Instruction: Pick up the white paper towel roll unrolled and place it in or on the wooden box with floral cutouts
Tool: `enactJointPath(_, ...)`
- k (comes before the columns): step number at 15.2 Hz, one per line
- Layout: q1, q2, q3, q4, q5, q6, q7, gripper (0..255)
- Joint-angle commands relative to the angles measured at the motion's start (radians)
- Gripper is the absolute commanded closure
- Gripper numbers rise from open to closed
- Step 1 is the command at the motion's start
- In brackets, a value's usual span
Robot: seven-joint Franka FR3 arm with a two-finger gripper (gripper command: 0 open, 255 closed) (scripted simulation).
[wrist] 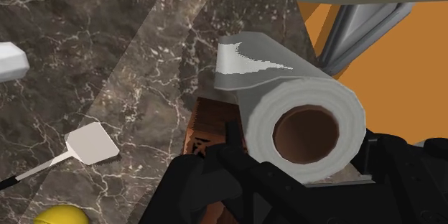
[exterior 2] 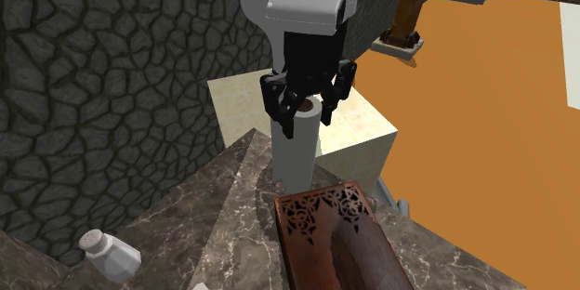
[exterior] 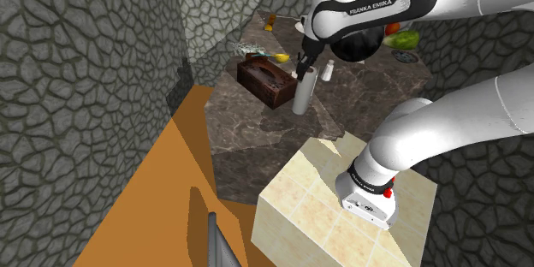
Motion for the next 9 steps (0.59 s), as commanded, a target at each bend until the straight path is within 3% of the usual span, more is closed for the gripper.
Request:
enactJointPath(1, 0.0, -0.013, 0.001, 0.019, 0.001, -0.032, -0.003, 255)
enactJointPath(9, 0.003, -0.051, 0.012, 0.101, 0.01, -0.153, -0.007, 255)
